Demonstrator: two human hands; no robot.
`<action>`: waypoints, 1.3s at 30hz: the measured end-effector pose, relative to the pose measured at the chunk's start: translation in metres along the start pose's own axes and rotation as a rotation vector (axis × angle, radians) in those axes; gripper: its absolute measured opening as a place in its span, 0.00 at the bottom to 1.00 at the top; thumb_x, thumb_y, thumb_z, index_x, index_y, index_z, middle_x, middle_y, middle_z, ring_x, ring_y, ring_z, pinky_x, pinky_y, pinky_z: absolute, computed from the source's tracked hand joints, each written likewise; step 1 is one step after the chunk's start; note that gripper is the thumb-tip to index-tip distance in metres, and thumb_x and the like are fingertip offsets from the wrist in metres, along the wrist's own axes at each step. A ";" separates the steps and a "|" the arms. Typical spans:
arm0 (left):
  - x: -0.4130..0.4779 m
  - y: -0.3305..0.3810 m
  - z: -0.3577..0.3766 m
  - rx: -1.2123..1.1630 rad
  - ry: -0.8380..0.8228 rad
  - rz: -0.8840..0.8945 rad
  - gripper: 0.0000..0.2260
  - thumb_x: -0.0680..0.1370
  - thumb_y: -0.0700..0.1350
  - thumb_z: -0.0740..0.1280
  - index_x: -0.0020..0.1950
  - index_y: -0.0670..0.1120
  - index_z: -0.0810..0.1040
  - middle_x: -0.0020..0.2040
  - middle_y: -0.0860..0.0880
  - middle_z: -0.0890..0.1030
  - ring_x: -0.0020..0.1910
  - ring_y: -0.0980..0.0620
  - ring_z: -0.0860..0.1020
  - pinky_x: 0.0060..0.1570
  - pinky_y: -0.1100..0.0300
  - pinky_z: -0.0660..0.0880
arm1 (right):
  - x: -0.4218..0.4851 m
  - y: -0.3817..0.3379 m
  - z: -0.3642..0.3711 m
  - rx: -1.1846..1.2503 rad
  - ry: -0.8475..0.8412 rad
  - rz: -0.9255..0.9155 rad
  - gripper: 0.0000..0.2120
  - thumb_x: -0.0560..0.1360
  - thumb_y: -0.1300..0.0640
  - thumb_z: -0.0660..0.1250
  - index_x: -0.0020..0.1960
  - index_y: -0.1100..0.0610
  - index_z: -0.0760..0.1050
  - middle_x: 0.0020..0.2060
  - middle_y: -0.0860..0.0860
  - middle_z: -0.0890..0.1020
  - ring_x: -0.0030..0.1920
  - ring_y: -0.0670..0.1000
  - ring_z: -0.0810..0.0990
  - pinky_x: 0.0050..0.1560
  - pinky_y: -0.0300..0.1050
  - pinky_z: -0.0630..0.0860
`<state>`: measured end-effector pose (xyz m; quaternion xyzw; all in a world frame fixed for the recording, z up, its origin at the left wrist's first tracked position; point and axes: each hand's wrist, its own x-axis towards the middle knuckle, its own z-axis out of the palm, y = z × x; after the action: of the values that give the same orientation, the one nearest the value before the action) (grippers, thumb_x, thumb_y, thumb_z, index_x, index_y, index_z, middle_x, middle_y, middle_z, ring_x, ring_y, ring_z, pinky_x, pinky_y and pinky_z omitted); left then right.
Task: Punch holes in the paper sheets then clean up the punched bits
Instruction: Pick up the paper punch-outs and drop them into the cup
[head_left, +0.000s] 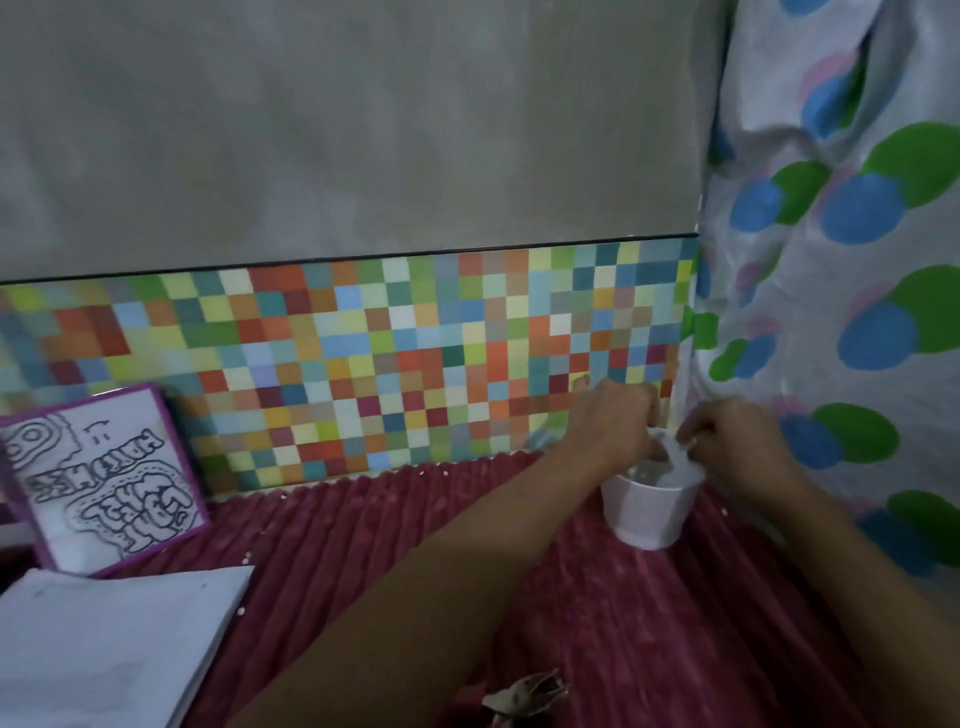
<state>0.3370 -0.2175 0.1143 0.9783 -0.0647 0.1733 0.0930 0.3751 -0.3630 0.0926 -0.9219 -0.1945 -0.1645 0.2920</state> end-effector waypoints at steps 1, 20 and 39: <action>-0.002 0.000 0.001 0.002 -0.012 0.013 0.12 0.72 0.53 0.73 0.51 0.48 0.79 0.51 0.49 0.82 0.56 0.47 0.77 0.68 0.42 0.58 | -0.001 0.000 -0.001 0.012 0.016 0.004 0.07 0.66 0.73 0.72 0.41 0.64 0.84 0.39 0.59 0.85 0.39 0.54 0.80 0.43 0.42 0.70; -0.089 -0.204 -0.001 -0.190 0.120 -0.651 0.10 0.76 0.38 0.62 0.48 0.37 0.82 0.48 0.38 0.83 0.49 0.39 0.81 0.47 0.51 0.77 | 0.003 -0.154 0.150 0.291 -0.285 -0.184 0.07 0.70 0.70 0.67 0.42 0.64 0.84 0.40 0.56 0.85 0.39 0.49 0.79 0.43 0.41 0.73; -0.105 -0.250 0.047 -0.354 0.159 -0.573 0.11 0.76 0.32 0.62 0.39 0.41 0.81 0.41 0.45 0.83 0.38 0.51 0.79 0.43 0.60 0.76 | 0.028 -0.160 0.238 0.266 -0.194 0.069 0.09 0.74 0.67 0.65 0.39 0.65 0.83 0.37 0.58 0.84 0.36 0.53 0.81 0.39 0.42 0.75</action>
<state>0.2944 0.0261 -0.0053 0.9089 0.1911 0.2018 0.3110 0.3715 -0.0916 -0.0045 -0.8927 -0.2099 -0.0374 0.3970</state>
